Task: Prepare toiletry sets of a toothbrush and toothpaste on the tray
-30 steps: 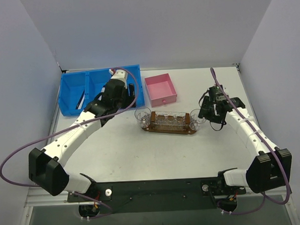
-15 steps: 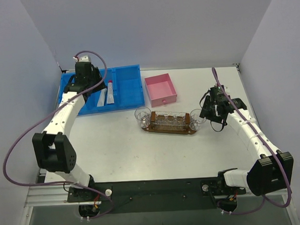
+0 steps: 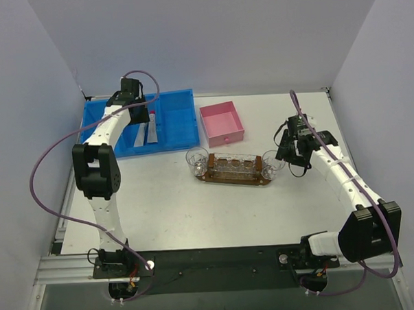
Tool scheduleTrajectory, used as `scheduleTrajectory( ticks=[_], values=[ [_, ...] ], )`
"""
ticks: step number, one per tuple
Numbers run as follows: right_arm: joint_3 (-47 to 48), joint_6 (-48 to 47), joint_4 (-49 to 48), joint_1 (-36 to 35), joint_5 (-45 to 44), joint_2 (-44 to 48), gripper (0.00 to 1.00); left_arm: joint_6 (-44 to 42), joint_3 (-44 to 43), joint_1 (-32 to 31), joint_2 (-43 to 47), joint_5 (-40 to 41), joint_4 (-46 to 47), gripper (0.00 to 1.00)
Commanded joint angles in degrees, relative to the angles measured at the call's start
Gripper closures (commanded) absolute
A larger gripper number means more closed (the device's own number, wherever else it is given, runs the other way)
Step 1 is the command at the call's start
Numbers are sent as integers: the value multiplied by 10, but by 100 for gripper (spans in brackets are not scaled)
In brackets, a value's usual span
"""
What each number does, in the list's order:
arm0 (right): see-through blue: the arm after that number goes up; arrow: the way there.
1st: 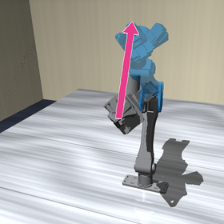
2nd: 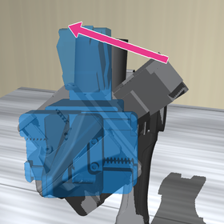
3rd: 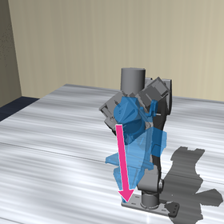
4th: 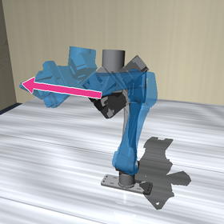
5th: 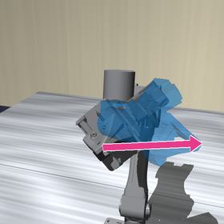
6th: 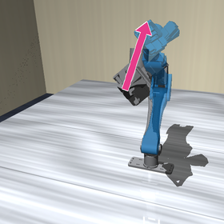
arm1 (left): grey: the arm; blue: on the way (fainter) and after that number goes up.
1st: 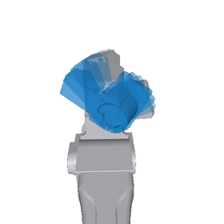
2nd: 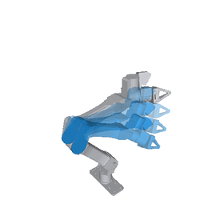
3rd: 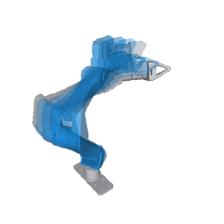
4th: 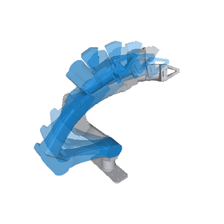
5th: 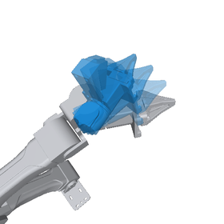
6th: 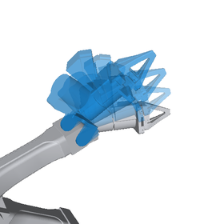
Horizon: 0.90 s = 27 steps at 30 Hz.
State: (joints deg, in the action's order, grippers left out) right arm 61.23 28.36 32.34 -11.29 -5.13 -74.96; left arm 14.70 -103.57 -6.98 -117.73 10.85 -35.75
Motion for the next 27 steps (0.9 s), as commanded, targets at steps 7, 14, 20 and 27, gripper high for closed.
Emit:
scheduleTrajectory(
  ticks=[7,14,20,27],
  values=[
    [42,-6,38,0,-30,-34,57,-39,-147,1,-121,26,-57,46],
    [48,-8,44,2,-31,-45,58,-40,-177,4,-169,18,-74,44],
    [53,-8,48,2,-29,-55,58,-37,-172,8,-181,29,-70,44],
    [58,-9,49,3,-28,-62,58,-40,-174,14,-200,30,-71,44]
  ],
)
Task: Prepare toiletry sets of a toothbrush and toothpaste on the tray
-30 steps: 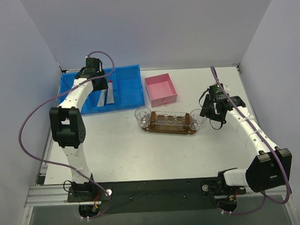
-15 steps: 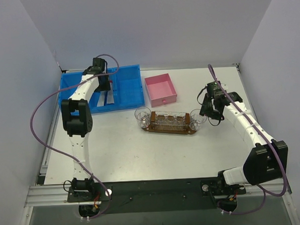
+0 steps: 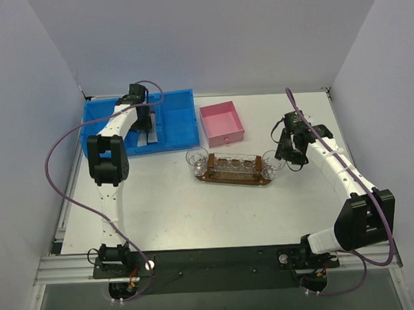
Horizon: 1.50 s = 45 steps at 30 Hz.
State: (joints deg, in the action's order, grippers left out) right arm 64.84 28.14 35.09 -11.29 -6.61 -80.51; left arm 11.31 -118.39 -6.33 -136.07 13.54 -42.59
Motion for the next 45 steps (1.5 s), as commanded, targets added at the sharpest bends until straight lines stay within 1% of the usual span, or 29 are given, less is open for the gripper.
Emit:
scheduleTrajectory(
  ticks=[1,4,8,9,12,15,16,20,24,30,33,36,38,40,41,42,43,44,45],
  values=[
    [22,-6,22,1,-13,-7,58,-7,-25,7,-19,2,-4,44],
    [24,-6,23,2,-12,-9,57,-8,-18,7,-22,-2,-5,45],
    [26,-6,24,1,-10,-11,58,-11,-11,7,-23,-9,-2,50],
    [27,-6,24,2,-9,-11,58,-12,-12,7,-26,-9,-6,56],
    [27,-5,24,2,-9,-11,58,-9,-18,7,-28,-10,-13,66],
    [27,-5,24,1,-9,-10,58,-6,-15,7,-18,-9,-11,71],
    [27,-5,24,3,-10,-9,57,-4,-14,7,-16,-7,-10,75],
    [32,-8,23,2,-12,-9,58,4,-17,7,5,-4,-11,76],
    [44,-15,20,1,-19,-8,58,16,-13,7,48,-9,0,77],
    [53,-21,6,1,-23,0,58,55,8,7,115,-30,29,78],
    [54,-22,-1,1,-18,5,58,78,16,7,138,-43,28,78],
    [53,-27,-7,-3,-17,18,58,100,47,7,172,-54,33,78],
    [53,-33,-10,-15,-26,31,58,121,94,7,197,-64,44,78],
    [57,-37,-12,-26,-34,39,58,144,130,6,241,-82,62,78],
    [62,-40,-11,-46,-40,44,58,155,174,5,259,-86,68,78],
    [73,-47,-10,-57,-50,46,57,166,198,5,299,-98,90,78],
    [81,-51,-10,-72,-54,47,57,194,229,5,322,-104,104,78],
    [92,-57,-11,-102,-54,48,56,213,285,0,349,-104,119,78],
    [112,-72,-11,-119,-45,47,56,232,325,-5,410,-92,157,78]
  ],
)
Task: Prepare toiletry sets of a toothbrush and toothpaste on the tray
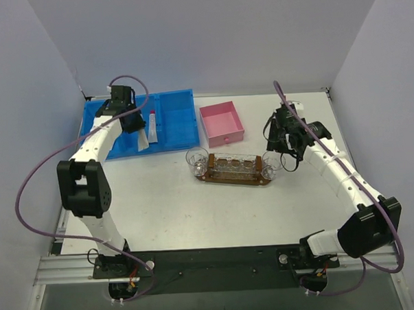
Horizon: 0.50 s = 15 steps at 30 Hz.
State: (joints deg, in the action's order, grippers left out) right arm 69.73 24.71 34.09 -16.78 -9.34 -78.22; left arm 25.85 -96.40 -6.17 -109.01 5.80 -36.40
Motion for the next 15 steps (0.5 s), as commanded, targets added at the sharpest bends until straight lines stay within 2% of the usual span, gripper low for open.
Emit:
scheduleTrajectory(
  ticks=[1,3,9,12,15],
  values=[
    [76,-45,0,-76,-6,22,54,117,141,-15,173,-6,125,78],
    [112,-62,3,-124,19,9,53,149,218,-47,260,23,171,78],
    [188,-123,6,-273,85,-40,50,313,331,-124,415,62,199,78],
    [220,-144,7,-322,139,-66,50,377,353,-153,464,77,197,78],
    [238,-164,12,-380,142,-85,50,426,372,-179,498,81,191,78]
  ],
)
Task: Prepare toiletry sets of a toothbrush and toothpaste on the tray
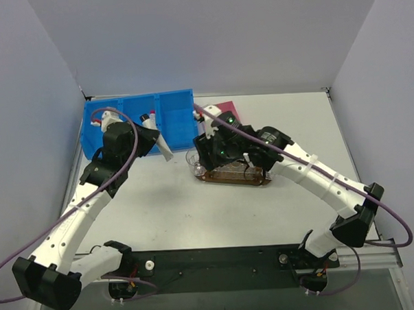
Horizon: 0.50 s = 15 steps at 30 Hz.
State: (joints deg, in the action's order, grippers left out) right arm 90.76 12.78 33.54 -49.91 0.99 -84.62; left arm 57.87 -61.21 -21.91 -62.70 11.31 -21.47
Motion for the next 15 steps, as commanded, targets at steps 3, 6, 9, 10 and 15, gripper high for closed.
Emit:
scheduleTrajectory(
  ticks=[3,6,9,10,15],
  values=[
    [28,-50,17,-87,9,-27,50,144,41,-48,61,30,42,78],
    [23,-54,15,-107,-8,-25,50,179,61,-68,79,24,45,78],
    [14,-62,8,-119,-30,-21,50,210,77,-81,95,12,48,78],
    [13,-61,5,-120,-31,-21,51,216,79,-83,98,9,49,78],
    [8,-60,-5,-126,-28,-20,53,247,100,-92,114,-25,56,78]
  ],
)
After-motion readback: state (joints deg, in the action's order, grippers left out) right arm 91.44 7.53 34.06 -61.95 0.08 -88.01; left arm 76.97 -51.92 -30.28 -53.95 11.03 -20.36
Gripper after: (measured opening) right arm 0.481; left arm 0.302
